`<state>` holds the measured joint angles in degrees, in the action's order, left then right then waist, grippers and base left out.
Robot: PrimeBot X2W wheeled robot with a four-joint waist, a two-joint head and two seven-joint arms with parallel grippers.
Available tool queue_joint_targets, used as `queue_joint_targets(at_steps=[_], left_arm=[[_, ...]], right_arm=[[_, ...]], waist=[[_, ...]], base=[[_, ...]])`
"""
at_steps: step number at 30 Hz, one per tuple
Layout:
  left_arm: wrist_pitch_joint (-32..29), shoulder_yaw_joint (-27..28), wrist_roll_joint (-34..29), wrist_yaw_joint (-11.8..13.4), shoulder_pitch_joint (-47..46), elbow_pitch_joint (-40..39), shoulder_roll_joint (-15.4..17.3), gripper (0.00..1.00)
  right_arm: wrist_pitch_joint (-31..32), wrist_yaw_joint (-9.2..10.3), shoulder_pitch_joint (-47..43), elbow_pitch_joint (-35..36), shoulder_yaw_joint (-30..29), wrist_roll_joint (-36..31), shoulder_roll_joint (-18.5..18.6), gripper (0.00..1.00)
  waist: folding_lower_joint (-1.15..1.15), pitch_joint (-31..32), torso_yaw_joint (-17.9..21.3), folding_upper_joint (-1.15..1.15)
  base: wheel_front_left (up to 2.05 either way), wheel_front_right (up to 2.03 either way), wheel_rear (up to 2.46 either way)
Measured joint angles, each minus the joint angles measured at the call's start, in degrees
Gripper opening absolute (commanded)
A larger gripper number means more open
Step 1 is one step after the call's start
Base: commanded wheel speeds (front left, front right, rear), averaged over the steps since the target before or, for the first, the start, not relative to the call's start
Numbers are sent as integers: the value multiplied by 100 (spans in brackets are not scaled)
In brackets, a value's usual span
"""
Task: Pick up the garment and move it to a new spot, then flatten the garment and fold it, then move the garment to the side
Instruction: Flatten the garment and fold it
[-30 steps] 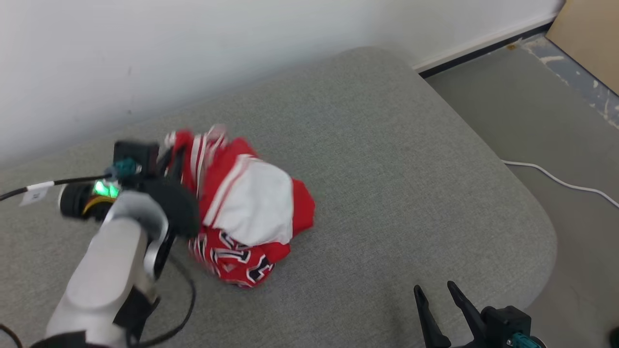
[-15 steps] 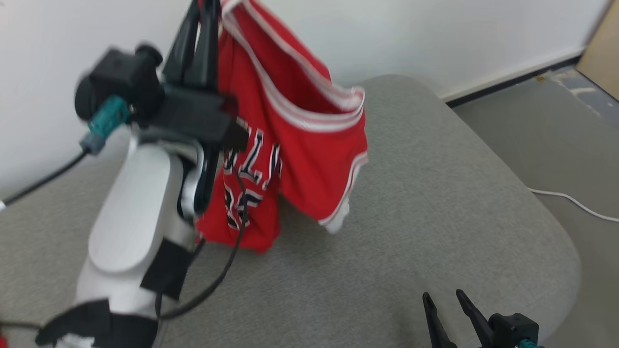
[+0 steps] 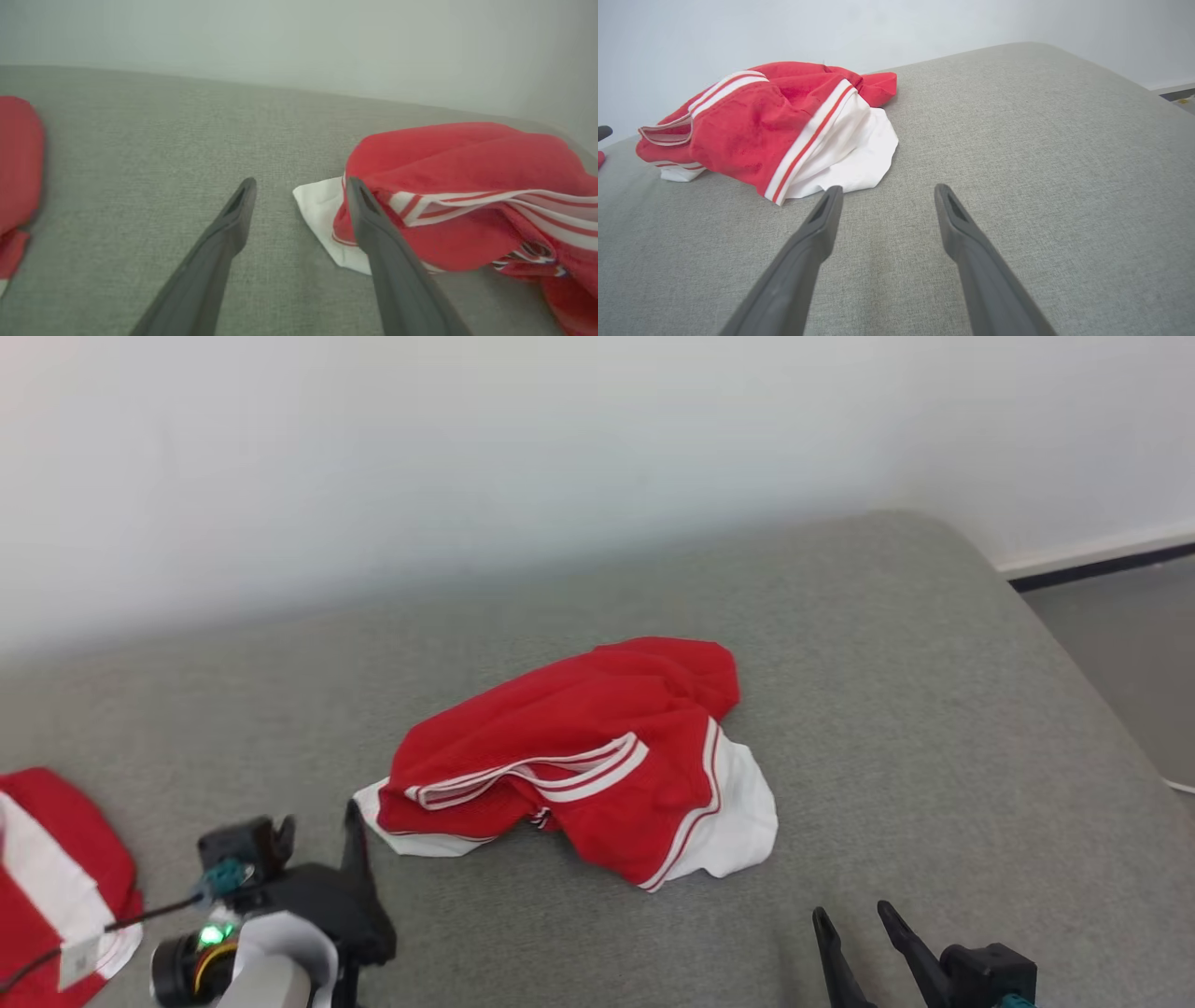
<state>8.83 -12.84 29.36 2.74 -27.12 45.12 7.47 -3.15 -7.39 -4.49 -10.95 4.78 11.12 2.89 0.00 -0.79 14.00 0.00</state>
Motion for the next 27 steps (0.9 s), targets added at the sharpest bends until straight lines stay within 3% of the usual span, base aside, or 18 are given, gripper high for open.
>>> queue_joint_targets(at_steps=[4, 5, 6, 8, 12, 20, 27], left_arm=[[202, 186, 94, 337, 208, 223, 30, 100], [220, 180, 144, 283, 253, 194, 16, 100], [182, -68, 148, -85, 241, -37, -116, 100], [22, -434, 30, -320, 157, -186, -286, 100], [-326, -938, -112, -480, -133, -463, -370, 100], [-1416, -1558, -19, -456, -529, -598, -441, 100], [-2146, -1788, -53, -156, -753, -578, -455, 100]], right_arm=[[22, 0, -29, 32, -3, -4, 2, 100], [36, 0, -31, 43, -4, 0, 2, 100], [35, 0, -61, 45, -13, 12, -2, 100], [38, 0, -81, 43, -12, 13, 0, 100], [43, 0, -79, 45, 59, 56, -1, 100], [-21, 0, -28, -26, 89, 108, -3, 100], [-231, 0, 65, -293, 80, 191, 2, 100]], waist=[[0, 27, -210, 0], [0, 38, -246, 0], [0, 63, -310, 0], [0, 94, -350, 1], [0, 136, -290, 1], [0, 105, 228, 1], [1, -1, 870, 1]], base=[[0, 0, 0], [0, 0, 0], [0, 0, 0], [0, 0, 0], [0, 0, 0], [0, 0, 0], [0, 0, 0]])
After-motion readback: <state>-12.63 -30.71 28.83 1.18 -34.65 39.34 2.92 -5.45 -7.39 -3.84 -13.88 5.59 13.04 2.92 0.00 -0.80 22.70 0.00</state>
